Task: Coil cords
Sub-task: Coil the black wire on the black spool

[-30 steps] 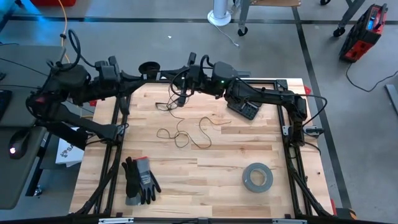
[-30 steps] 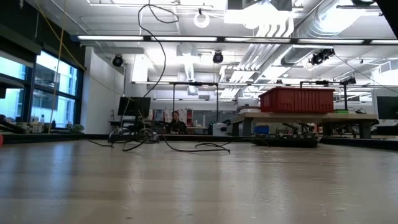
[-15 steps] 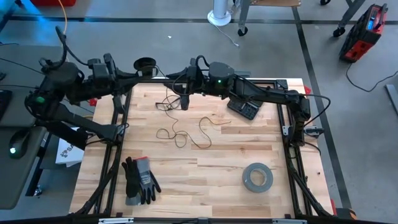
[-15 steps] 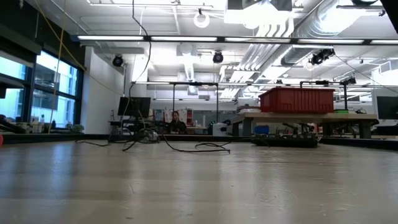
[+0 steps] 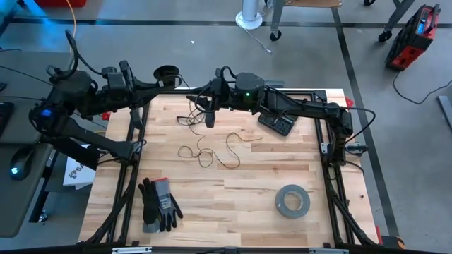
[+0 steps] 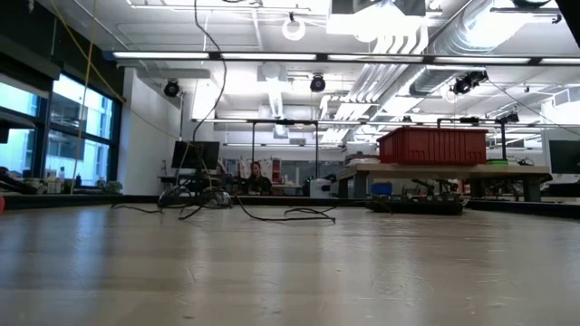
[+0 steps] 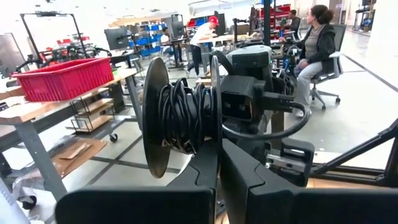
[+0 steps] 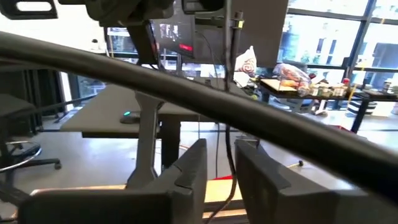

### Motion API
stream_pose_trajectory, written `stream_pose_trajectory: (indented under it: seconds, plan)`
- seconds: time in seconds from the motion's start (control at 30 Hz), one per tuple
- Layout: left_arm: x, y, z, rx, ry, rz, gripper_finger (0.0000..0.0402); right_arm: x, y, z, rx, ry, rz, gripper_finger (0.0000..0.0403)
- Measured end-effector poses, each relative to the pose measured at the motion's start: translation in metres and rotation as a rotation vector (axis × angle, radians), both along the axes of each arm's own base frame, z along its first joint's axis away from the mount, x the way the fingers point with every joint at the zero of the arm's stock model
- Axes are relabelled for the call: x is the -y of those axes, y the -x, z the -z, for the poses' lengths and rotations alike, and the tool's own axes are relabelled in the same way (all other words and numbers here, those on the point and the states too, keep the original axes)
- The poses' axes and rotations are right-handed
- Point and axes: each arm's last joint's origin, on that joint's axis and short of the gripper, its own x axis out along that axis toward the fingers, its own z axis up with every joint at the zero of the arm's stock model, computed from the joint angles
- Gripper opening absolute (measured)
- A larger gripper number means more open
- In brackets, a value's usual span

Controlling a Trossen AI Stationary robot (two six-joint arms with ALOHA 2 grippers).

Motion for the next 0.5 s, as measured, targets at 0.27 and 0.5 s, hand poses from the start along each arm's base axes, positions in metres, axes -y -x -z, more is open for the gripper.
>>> stream_pose_trajectory:
  seconds: [0.27,0.5]
  plan:
    - [-0.0001,0.0002,0.0000,0.000,0.000,0.000,0.0001,0.0008,0.0006,0.0023,-0.033,0.028,0.028,0.0042]
    - [-0.0001,0.0003,0.0000,-0.001,-0.001,0.000,0.0001,0.0008,0.0014,0.0025,-0.042,0.022,0.034,0.0049]
